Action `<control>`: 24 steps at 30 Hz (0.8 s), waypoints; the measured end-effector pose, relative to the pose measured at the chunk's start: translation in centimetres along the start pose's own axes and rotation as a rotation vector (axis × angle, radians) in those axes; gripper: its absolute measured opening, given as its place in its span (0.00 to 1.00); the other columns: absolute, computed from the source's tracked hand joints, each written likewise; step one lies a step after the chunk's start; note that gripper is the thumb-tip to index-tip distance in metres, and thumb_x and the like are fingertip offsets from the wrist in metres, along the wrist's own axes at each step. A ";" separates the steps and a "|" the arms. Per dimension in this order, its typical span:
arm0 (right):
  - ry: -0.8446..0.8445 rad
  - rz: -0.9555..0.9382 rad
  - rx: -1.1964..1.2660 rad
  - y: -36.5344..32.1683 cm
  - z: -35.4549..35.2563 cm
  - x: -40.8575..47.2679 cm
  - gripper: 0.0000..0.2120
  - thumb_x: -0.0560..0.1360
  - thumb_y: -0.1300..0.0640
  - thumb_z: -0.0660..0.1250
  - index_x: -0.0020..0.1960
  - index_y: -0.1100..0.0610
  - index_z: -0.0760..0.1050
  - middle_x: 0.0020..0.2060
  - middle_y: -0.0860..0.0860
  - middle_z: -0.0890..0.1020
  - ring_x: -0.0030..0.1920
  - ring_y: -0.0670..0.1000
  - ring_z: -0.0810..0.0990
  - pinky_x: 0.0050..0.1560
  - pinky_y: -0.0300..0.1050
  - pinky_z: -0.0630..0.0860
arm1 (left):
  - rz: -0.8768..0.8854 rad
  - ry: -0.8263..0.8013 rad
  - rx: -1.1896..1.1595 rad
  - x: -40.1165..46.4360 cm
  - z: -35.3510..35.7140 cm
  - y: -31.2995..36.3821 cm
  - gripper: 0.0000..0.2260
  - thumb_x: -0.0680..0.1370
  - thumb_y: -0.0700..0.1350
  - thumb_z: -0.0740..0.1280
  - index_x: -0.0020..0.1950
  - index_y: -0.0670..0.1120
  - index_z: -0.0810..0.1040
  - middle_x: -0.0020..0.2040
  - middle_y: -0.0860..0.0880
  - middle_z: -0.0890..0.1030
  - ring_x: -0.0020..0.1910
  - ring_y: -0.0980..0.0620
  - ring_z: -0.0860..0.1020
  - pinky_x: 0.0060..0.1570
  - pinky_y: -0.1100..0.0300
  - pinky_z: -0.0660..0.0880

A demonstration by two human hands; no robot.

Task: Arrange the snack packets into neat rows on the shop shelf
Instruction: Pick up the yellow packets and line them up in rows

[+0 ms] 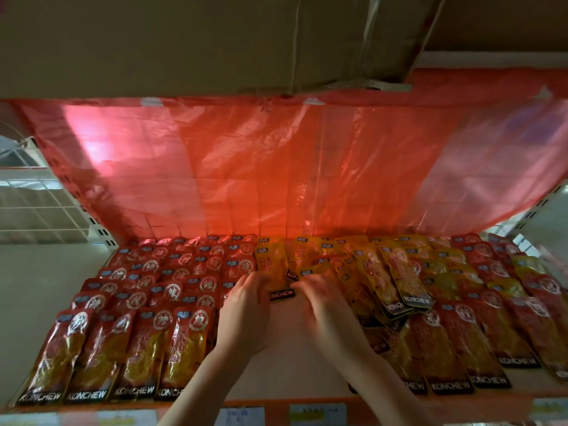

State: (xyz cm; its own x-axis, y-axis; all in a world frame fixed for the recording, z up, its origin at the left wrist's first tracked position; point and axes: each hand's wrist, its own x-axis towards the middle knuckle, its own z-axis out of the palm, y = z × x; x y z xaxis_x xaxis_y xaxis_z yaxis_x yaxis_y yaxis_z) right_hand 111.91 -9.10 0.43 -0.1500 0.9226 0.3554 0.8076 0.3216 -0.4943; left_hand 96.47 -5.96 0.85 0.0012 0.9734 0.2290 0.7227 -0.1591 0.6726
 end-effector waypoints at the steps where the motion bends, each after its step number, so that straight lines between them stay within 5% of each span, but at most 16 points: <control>1: -0.041 0.017 -0.002 -0.2 0.6 0.6 0.22 0.72 0.70 0.64 0.64 0.57 0.73 0.61 0.51 0.74 0.61 0.50 0.73 0.61 0.36 0.66 | 0.015 0.024 0.011 0.0 -0.3 -0.1 0.09 0.78 0.40 0.63 0.55 0.49 0.78 0.52 0.53 0.79 0.48 0.50 0.77 0.42 0.55 0.75; 8: -0.253 0.141 -0.145 -1.8 4.8 4.9 0.23 0.78 0.55 0.60 0.72 0.56 0.61 0.72 0.54 0.61 0.71 0.53 0.62 0.68 0.44 0.64 | 0.099 0.025 0.136 0.6 -2.0 -1.0 0.09 0.77 0.41 0.62 0.55 0.47 0.78 0.50 0.50 0.80 0.46 0.49 0.77 0.37 0.58 0.72; 13: -0.375 0.242 -0.249 -2.1 5.3 5.7 0.31 0.78 0.48 0.61 0.75 0.55 0.52 0.75 0.56 0.53 0.75 0.56 0.50 0.73 0.49 0.51 | 0.159 -0.115 0.288 0.3 -2.6 -2.1 0.14 0.77 0.44 0.59 0.63 0.51 0.72 0.59 0.53 0.75 0.56 0.52 0.73 0.51 0.58 0.72; 16: -0.465 0.286 -0.273 -2.1 5.0 6.3 0.35 0.77 0.46 0.61 0.76 0.55 0.47 0.76 0.56 0.50 0.75 0.57 0.47 0.73 0.52 0.51 | 0.183 -0.139 0.329 0.0 -2.8 -2.7 0.17 0.77 0.42 0.59 0.65 0.52 0.70 0.61 0.54 0.73 0.59 0.52 0.72 0.54 0.57 0.71; 21: -0.450 0.279 -0.329 -2.8 4.8 6.3 0.33 0.79 0.45 0.59 0.76 0.56 0.48 0.75 0.56 0.54 0.75 0.58 0.50 0.71 0.54 0.57 | 0.185 -0.164 0.303 0.4 -3.4 -4.0 0.16 0.77 0.43 0.62 0.65 0.53 0.71 0.61 0.55 0.74 0.59 0.52 0.73 0.54 0.57 0.73; 24: -0.353 0.286 -0.254 -2.9 4.5 6.4 0.28 0.78 0.44 0.59 0.73 0.57 0.59 0.71 0.53 0.64 0.72 0.54 0.61 0.68 0.50 0.64 | 0.208 -0.168 0.255 0.7 -3.8 -4.2 0.15 0.77 0.43 0.63 0.62 0.53 0.74 0.59 0.55 0.76 0.55 0.52 0.75 0.48 0.57 0.75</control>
State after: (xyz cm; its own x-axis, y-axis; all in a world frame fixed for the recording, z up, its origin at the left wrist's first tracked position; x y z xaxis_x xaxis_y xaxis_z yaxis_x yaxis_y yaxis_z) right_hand 106.07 -3.22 0.59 -0.0507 0.9957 -0.0770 0.9507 0.0245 -0.3092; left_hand 90.78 -5.22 0.86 0.2641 0.9415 0.2095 0.8442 -0.3307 0.4218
